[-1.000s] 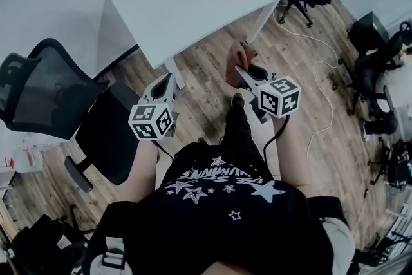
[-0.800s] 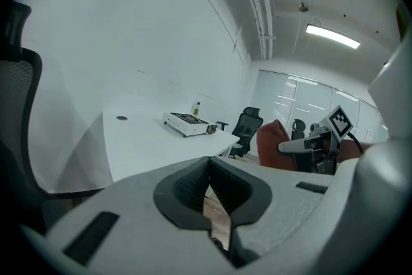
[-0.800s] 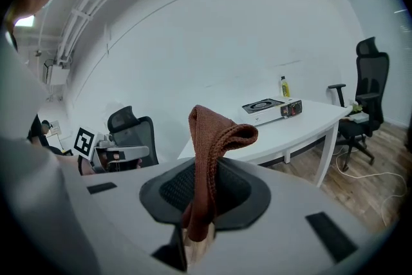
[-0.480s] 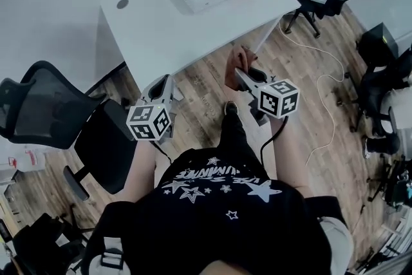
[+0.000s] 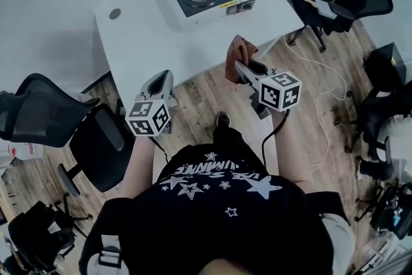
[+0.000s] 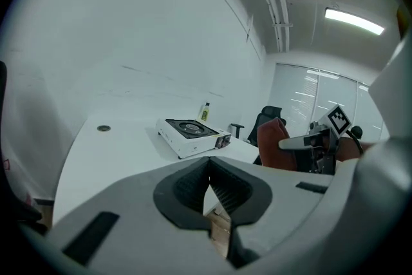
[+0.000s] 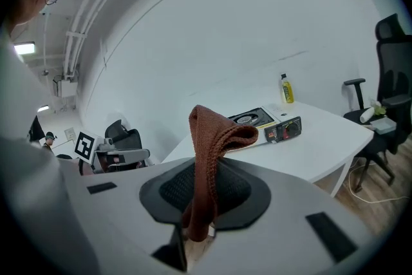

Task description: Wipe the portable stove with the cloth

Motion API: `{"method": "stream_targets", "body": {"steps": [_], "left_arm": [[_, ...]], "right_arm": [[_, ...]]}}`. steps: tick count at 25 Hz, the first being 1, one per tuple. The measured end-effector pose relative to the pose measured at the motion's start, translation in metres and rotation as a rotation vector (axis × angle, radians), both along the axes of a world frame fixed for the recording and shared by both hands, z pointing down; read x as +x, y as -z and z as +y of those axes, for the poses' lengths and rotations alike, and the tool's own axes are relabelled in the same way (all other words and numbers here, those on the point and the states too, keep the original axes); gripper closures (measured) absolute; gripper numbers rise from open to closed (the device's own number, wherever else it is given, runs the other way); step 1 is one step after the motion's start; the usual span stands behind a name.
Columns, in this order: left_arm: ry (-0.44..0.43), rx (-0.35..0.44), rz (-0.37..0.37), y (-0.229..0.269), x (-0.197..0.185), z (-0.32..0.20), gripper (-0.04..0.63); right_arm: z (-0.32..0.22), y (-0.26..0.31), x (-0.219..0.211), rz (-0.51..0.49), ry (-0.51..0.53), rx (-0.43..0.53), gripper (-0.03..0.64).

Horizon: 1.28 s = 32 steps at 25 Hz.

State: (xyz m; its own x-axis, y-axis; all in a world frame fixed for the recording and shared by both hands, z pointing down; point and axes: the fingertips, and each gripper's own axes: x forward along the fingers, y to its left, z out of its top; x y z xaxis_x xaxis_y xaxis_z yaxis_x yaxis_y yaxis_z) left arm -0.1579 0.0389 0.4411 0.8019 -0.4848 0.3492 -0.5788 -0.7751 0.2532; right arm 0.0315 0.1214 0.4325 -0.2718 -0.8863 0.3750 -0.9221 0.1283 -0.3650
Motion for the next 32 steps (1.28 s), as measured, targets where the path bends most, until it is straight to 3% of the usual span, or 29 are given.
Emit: {"method": "stream_targets", "body": {"steps": [6, 13, 24, 32], "left_arm": [[0.041, 0.027, -0.012, 0.005, 0.041, -0.016, 0.586], [0.130, 0.047, 0.005, 0.012, 0.058, -0.037, 0.586], [0.181, 0.026, 0.026, 0.009, 0.064, -0.073, 0.586], [0.149, 0.042, 0.030, 0.010, 0.075, -0.131, 0.586]], "right_arm": [[-0.020, 0.002, 0.048, 0.003, 0.047, 0.006, 0.551], [-0.041, 0.007, 0.078, -0.007, 0.086, 0.026, 0.551], [-0.095, 0.002, 0.077, -0.006, 0.148, 0.003, 0.551], [-0.160, 0.008, 0.082, 0.010, 0.154, -0.005, 0.551]]}}
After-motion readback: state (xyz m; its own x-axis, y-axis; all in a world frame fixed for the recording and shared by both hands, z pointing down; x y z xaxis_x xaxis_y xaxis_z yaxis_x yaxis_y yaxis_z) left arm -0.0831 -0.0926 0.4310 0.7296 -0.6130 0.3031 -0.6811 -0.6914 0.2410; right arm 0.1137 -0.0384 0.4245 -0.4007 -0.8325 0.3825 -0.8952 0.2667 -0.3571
